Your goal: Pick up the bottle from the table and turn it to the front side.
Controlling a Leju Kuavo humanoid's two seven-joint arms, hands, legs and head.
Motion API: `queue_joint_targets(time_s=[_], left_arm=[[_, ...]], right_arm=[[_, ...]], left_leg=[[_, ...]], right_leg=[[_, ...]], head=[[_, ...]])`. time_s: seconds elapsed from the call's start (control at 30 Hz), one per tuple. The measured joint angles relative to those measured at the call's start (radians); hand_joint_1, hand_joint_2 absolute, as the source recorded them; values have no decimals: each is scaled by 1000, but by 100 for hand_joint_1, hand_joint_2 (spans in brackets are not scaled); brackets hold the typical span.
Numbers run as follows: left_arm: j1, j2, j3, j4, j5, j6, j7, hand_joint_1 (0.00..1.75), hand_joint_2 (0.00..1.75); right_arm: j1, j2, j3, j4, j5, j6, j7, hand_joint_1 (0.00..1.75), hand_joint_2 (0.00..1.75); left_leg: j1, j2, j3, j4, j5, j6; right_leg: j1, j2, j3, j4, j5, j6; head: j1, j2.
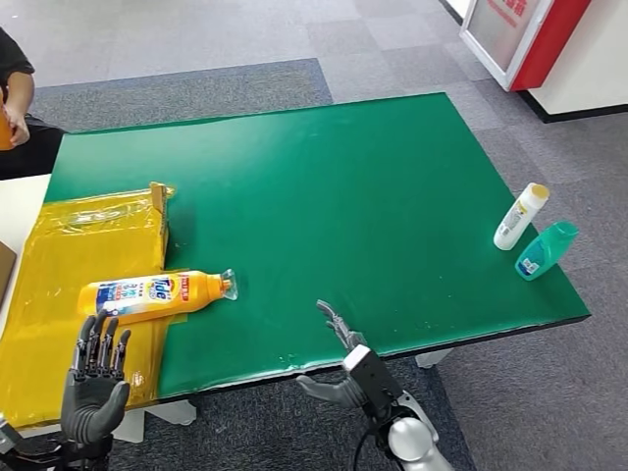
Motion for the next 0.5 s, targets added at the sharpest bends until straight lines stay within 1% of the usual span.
queue_joint_targets(time_s=[0.13, 0.27, 0.5], left_arm=[[0, -21, -33, 10, -2, 19, 0, 0, 175], [-4, -32, -56, 20, -2, 30, 0, 0, 175], [-7, -37, -86, 29, -1, 40, 0, 0, 175]], right_arm=[[44, 0, -35, -74, 21, 11, -63, 0, 175], [66, 0, -62, -117, 25, 22, -78, 0, 175], [83, 0, -86, -152, 41, 30, -111, 0, 175]], left_leg=[[0, 0, 0, 0, -1, 0], [0, 0, 0, 0, -1, 0], [0, 0, 1, 0, -1, 0]], right_leg=[[0, 0, 0, 0, 0, 0], [0, 0, 0, 0, 0, 0], [0, 0, 0, 0, 0, 0]], head=[[0, 0], [0, 0], [0, 0]])
